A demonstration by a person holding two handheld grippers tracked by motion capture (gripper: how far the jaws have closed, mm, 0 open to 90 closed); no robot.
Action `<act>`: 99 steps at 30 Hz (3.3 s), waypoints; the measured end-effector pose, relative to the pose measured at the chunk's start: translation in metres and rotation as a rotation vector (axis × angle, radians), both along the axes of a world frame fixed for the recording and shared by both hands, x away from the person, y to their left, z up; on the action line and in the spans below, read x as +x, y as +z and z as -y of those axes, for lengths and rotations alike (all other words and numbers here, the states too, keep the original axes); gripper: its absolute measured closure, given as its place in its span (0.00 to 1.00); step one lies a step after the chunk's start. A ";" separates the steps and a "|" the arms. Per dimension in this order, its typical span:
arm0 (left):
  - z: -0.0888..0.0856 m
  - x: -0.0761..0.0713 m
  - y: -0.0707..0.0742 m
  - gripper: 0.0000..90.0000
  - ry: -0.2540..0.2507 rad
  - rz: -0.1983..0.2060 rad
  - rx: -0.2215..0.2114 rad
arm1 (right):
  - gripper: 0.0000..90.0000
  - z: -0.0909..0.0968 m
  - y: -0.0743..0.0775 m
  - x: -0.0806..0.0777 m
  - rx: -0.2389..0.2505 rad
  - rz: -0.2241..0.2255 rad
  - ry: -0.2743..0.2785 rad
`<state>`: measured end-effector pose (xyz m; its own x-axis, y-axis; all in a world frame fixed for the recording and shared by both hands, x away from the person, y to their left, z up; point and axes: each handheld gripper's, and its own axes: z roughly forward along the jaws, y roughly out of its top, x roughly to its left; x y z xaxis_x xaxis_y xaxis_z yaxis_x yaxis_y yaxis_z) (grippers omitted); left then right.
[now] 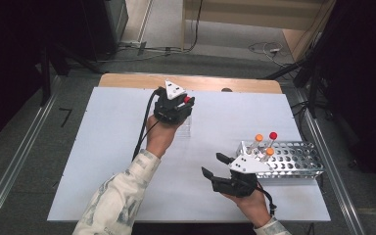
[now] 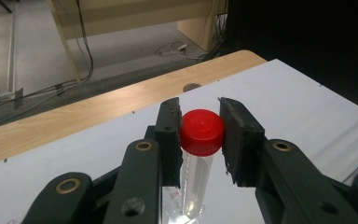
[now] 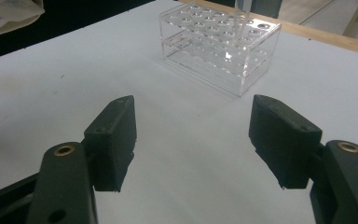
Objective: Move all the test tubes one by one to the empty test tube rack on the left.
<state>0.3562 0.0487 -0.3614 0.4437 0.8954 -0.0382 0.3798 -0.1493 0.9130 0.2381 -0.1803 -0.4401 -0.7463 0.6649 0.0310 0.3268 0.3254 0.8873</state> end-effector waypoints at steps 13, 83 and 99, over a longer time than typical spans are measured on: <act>0.003 0.012 -0.010 0.78 0.025 -0.009 0.007 | 0.34 0.000 0.000 -0.001 0.002 0.001 0.001; -0.015 -0.046 -0.053 0.19 -0.036 -0.066 -0.068 | 0.34 0.106 0.020 -0.045 0.082 0.044 -0.188; -0.022 -0.053 -0.057 0.19 -0.036 -0.069 -0.078 | 0.35 0.112 0.023 -0.020 0.084 0.046 -0.289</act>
<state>0.3036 0.0712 -0.4181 0.4696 0.8719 -0.1386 0.4375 -0.0935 0.8943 0.2183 -0.2918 -0.4169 -0.5288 0.8462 0.0658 0.3542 0.1495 0.9231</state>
